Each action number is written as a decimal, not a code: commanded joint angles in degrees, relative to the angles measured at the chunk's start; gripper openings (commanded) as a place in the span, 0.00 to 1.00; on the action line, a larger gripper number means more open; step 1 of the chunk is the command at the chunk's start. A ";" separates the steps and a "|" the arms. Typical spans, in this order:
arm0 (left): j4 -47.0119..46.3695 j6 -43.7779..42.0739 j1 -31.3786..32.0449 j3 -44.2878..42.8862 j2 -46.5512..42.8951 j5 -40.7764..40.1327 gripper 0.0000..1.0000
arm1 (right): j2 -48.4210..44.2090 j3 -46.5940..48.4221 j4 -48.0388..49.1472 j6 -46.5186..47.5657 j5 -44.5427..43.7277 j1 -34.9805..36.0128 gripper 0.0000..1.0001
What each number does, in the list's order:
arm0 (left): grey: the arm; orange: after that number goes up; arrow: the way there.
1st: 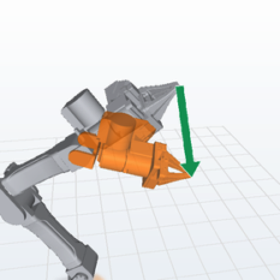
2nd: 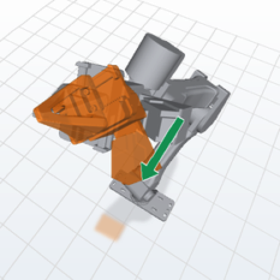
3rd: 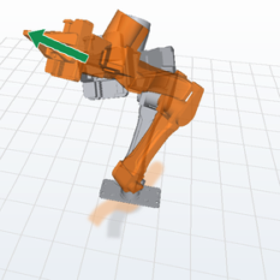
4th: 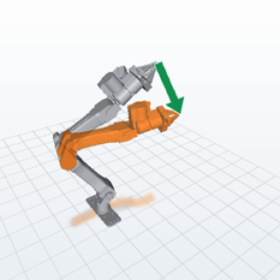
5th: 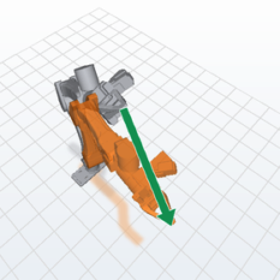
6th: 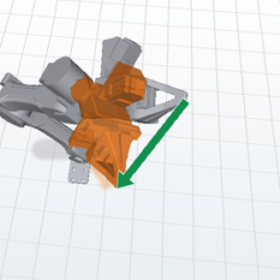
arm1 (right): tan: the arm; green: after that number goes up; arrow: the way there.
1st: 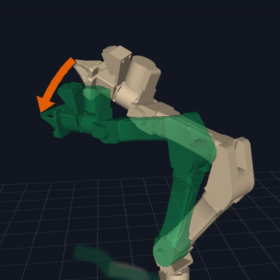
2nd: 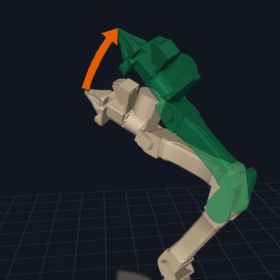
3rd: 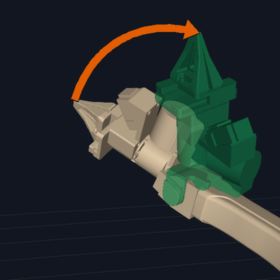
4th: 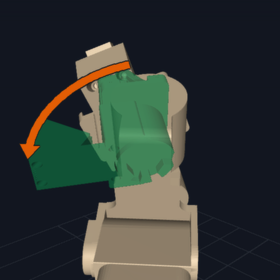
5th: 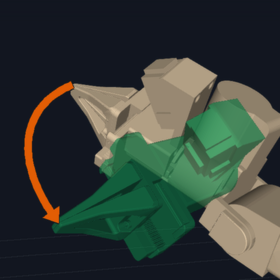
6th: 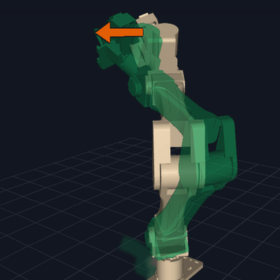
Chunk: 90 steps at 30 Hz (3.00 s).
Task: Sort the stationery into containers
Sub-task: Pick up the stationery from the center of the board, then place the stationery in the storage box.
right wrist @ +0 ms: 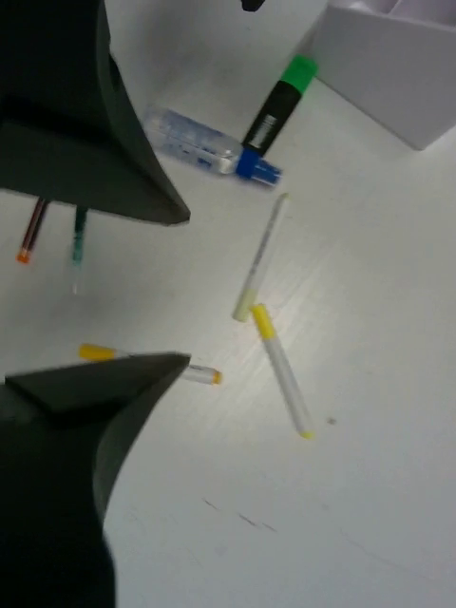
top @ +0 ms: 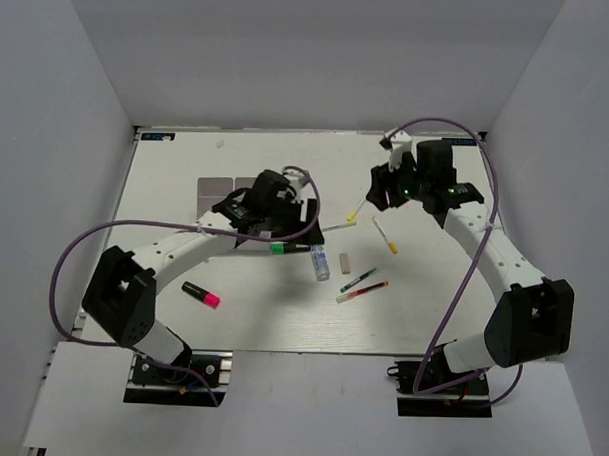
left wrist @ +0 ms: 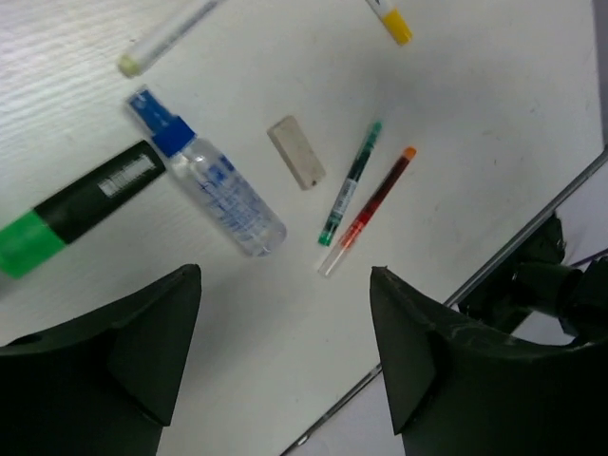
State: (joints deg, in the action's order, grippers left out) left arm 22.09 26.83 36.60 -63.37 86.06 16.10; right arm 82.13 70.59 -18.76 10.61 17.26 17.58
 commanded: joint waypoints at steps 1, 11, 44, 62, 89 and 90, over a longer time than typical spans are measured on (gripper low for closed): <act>3.14 3.83 6.18 -6.39 4.43 -5.36 0.82 | -4.33 -5.09 -1.10 -4.44 -0.20 -1.85 0.69; 15.96 16.49 15.69 -25.65 27.30 -26.46 0.79 | -12.33 -12.22 1.62 -9.03 1.03 -7.74 0.65; 24.15 20.10 19.83 -39.03 39.90 -32.09 0.06 | -20.69 -16.89 2.59 -10.17 15.97 -16.79 0.61; 2.01 19.84 14.90 -15.30 5.44 -63.36 0.00 | -20.34 -18.03 2.86 -8.50 22.03 -19.69 0.61; -11.53 30.30 1.46 -10.01 11.15 -83.42 0.00 | -19.11 -19.70 2.59 -4.72 29.76 -20.83 0.61; -11.54 30.30 0.85 -10.01 11.75 -83.42 0.00 | -18.94 -19.61 2.51 -4.64 29.94 -20.84 0.61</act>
State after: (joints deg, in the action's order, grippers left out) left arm 12.34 55.83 38.52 -72.25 99.00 -64.71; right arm 62.76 51.51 -17.58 5.08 45.21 -2.81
